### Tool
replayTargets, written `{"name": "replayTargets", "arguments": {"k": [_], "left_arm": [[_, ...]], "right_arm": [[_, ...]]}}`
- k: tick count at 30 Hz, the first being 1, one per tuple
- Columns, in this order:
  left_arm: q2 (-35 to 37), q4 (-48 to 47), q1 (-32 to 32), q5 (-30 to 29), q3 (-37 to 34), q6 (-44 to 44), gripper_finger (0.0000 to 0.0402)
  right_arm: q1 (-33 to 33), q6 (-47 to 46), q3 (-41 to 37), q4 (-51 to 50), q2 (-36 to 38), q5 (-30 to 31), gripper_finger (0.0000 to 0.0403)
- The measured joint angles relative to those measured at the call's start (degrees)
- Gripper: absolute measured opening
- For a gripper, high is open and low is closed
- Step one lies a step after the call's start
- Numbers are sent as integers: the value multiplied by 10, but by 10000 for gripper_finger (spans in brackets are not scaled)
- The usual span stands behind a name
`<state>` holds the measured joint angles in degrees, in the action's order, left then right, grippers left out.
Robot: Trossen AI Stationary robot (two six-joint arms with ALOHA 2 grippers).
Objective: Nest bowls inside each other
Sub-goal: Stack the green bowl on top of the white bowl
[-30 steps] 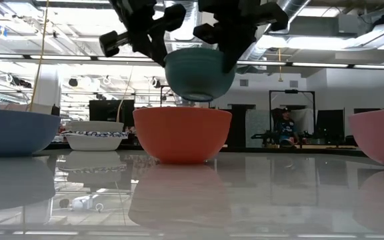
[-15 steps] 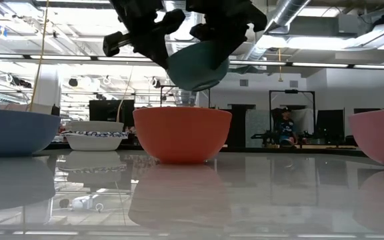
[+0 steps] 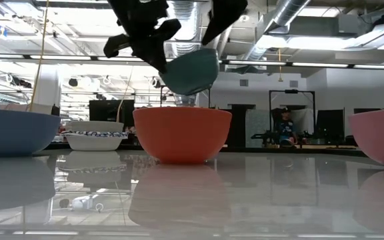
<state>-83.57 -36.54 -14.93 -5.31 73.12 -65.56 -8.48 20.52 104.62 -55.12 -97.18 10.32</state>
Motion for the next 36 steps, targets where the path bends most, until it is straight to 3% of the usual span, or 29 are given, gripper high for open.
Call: {"name": "replayTargets", "arguments": {"k": [2,8,14,22,31,36], "left_arm": [[0,5,-7,-12,0,33,0],[0,-8,-38,-123,0,180,0],[0,-98,-75,-204,0,358,0],[1,-200,-144,-167,0,503,0],[25,-229,-215,-155,0,555,0],[27,-242,-254,-115,-6,548,0]], "right_arm": [[-11,-11,0,0,20,1,240],[-41,-50,0,-5,74,2,240],[-57,-60,0,-27,116,38,240],[-65,-67,0,-47,140,51,239],[-67,-67,0,-55,135,52,240],[-67,-67,-8,-62,136,52,240]]}}
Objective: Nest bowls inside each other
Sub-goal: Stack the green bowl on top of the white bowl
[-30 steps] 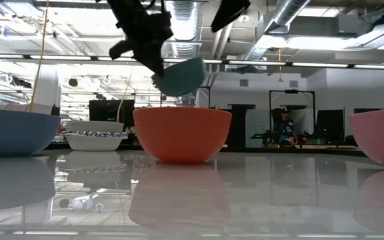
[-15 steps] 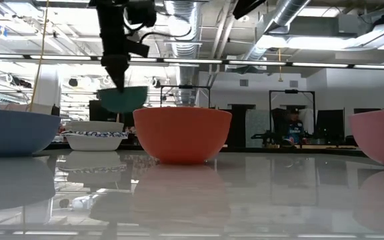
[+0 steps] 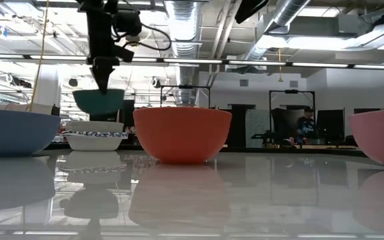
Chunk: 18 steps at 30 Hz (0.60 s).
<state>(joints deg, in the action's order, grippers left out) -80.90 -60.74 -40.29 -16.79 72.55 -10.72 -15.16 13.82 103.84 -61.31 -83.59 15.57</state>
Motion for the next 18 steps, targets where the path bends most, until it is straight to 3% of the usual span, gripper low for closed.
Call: {"name": "replayTargets", "arguments": {"k": [18], "left_arm": [[-1,79,-25,34,-89,-55,0]], "right_arm": [[0,-5,-1,0,-1,-4,240]]}}
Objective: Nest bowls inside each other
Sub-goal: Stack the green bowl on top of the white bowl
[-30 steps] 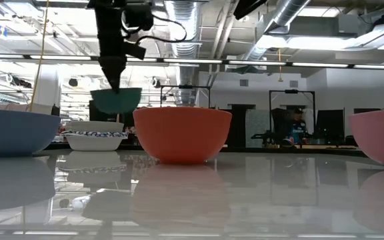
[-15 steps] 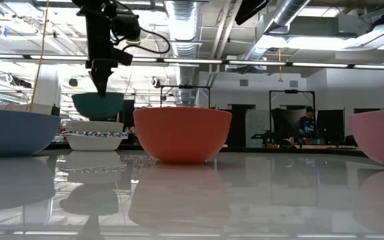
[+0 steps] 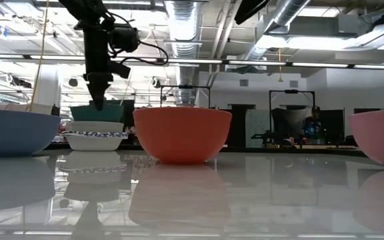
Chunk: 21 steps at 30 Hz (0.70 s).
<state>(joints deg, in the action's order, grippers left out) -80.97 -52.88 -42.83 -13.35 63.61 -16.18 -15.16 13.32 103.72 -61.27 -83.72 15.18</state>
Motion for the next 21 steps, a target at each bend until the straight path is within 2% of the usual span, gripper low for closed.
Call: {"name": "replayTargets", "arguments": {"k": [11,15,21], "left_arm": [[0,-4,1,-4,0,-31,12],[0,-5,1,-6,0,-40,48],[0,-9,1,-6,0,-42,124]], "right_arm": [[0,-22,0,-11,0,-1,240],[0,-29,0,-22,0,-2,240],[2,-30,0,-31,0,-5,240]]}}
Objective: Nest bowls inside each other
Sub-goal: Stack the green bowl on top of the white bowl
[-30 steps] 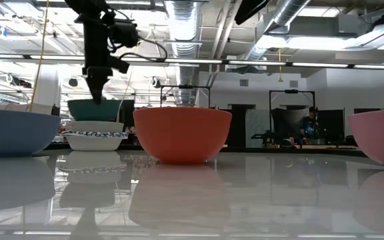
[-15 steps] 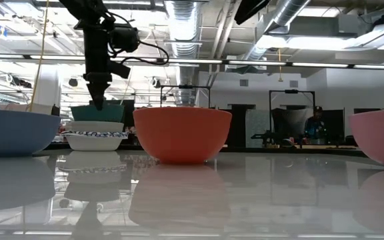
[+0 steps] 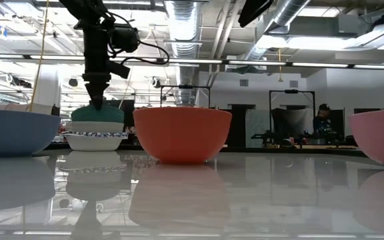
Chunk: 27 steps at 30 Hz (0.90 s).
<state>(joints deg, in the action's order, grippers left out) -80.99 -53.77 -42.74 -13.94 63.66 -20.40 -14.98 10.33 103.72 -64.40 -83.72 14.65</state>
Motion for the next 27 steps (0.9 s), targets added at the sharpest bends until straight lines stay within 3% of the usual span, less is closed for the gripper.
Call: {"name": "replayTargets", "arguments": {"k": [6,11,15,22,27], "left_arm": [[0,-38,0,-4,28,-4,181],[0,-47,0,1,33,15,181],[3,-27,4,7,33,53,141],[29,-26,20,-18,33,73,13],[31,15,48,-79,24,102,2]], "right_arm": [[1,0,0,0,0,-8,240],[1,0,0,1,0,-8,240],[1,0,0,1,0,-8,240],[1,-5,0,1,0,-8,240],[1,-13,0,1,0,-8,240]]}}
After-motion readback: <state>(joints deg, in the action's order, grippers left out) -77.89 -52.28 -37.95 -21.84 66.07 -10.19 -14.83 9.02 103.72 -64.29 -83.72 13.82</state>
